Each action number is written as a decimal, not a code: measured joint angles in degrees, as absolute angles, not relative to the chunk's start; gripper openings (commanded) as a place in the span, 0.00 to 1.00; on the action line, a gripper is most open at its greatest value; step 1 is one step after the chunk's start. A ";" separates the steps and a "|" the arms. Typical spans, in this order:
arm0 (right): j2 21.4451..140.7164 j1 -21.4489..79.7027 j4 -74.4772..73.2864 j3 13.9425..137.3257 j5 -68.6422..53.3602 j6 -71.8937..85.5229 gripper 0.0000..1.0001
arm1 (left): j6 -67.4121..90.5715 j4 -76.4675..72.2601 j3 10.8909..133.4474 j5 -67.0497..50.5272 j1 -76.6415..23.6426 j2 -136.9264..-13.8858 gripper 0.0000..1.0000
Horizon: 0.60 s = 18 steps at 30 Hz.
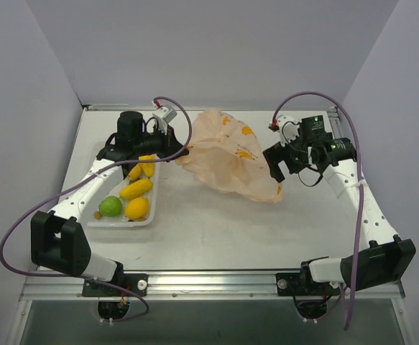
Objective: Place the fake fruits into the plastic bag and tie a complex knot
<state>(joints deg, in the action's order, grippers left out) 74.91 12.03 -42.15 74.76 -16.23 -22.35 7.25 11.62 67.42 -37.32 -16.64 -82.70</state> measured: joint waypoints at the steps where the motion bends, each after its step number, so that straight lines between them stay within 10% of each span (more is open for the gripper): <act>1: 75.37 12.43 -42.11 76.62 -15.79 -22.35 0.99 | 6.44 11.62 68.12 -38.68 -17.45 -82.89 0.00; 18: 86.91 30.83 -28.75 84.79 -11.94 -23.86 1.00 | 5.43 14.44 82.56 -55.40 -19.38 -91.77 0.00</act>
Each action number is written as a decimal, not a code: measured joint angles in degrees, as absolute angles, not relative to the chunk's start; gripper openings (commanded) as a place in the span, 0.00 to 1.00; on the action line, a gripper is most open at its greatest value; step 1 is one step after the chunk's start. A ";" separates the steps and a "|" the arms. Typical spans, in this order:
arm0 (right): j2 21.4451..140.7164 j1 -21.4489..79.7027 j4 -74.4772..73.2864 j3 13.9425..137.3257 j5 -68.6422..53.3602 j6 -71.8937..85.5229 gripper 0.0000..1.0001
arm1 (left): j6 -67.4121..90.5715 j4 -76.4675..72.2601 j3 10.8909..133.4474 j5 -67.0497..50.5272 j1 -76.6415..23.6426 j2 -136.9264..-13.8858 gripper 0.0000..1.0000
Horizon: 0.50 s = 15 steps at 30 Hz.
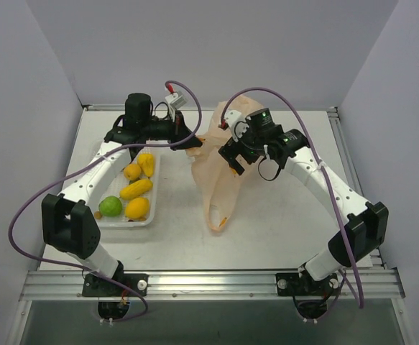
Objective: Place the fake fruits into the plastic bag and tie a complex knot
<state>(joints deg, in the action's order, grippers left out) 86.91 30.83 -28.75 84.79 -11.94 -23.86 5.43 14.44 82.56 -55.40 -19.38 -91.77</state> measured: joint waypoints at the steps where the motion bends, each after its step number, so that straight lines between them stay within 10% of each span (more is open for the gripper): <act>1: 87.74 30.85 -28.42 84.86 -11.90 -23.51 1.00 | 5.80 14.50 82.76 -55.46 -19.38 -91.96 0.00; 15: 85.71 30.96 -26.55 85.41 -11.92 -15.46 1.00 | 22.85 8.10 81.67 -55.42 -18.15 -92.16 0.00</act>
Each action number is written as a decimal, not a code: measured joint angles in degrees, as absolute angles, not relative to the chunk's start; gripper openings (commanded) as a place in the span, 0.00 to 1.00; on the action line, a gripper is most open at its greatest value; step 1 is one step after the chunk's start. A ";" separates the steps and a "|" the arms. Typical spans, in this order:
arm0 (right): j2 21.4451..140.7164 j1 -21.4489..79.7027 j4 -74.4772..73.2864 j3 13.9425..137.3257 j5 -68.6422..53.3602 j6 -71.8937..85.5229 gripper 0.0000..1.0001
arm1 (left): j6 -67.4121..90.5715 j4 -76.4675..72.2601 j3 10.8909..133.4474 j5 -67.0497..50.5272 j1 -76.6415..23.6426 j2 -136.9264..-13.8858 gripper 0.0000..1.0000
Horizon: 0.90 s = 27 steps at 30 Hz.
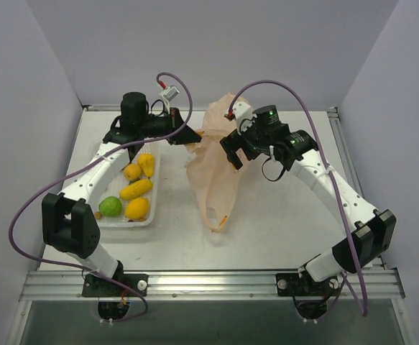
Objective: Place the fake fruits into the plastic bag and tie a complex knot
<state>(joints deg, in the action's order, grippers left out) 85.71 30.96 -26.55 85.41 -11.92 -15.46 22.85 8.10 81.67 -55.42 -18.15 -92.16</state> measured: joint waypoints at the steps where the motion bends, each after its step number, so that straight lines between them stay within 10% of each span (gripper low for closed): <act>1: 85.49 31.11 -26.04 85.41 -11.44 -14.96 1.00 | 24.99 6.28 81.08 -55.77 -17.98 -92.23 0.00; 10: 89.71 31.77 -20.93 87.31 -9.89 -16.14 0.94 | 32.51 1.76 80.95 -60.25 -17.91 -95.72 0.00; 17: 92.66 32.36 -20.60 87.37 -9.08 -20.03 0.00 | 34.81 0.49 82.26 -64.38 -17.85 -98.41 0.20; 22: 92.64 32.25 -23.14 88.71 -8.75 -17.23 0.00 | 32.62 1.87 86.26 -62.24 -16.91 -99.46 0.76; 27: 92.27 28.58 -27.57 93.17 -10.83 -4.58 0.00 | 27.31 4.93 92.18 -52.86 -12.69 -99.44 0.81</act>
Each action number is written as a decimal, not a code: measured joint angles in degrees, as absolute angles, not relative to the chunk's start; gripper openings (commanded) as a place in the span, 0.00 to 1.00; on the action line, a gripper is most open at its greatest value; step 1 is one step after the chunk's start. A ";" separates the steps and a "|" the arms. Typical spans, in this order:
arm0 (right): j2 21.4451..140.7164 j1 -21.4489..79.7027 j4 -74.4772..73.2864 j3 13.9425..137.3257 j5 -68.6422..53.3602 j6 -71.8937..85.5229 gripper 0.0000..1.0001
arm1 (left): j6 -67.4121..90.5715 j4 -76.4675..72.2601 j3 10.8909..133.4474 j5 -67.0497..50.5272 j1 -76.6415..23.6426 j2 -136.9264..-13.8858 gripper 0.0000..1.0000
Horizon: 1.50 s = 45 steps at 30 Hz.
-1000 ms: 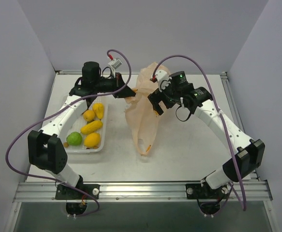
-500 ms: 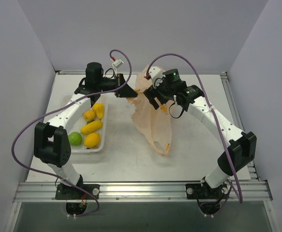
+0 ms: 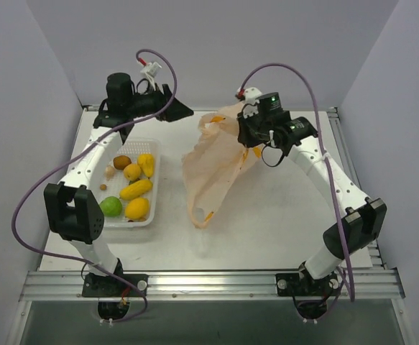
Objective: Place the fake fruits into the plastic bag and tie a complex knot
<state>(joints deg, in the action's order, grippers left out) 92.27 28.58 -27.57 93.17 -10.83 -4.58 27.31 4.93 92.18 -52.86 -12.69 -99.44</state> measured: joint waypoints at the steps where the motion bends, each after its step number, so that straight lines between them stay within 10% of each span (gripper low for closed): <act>1: 92.01 27.05 -27.92 93.69 -11.22 -1.13 0.00 | 25.93 5.67 93.54 -50.72 -11.77 -99.33 0.81; 16: 81.19 19.70 -30.00 82.85 -4.14 28.45 0.00 | 0.08 34.17 87.24 -17.61 0.01 -86.91 0.85; 45: 79.75 18.46 -14.83 67.81 -22.70 41.43 0.00 | -27.00 60.86 67.85 -4.43 7.99 -89.60 0.97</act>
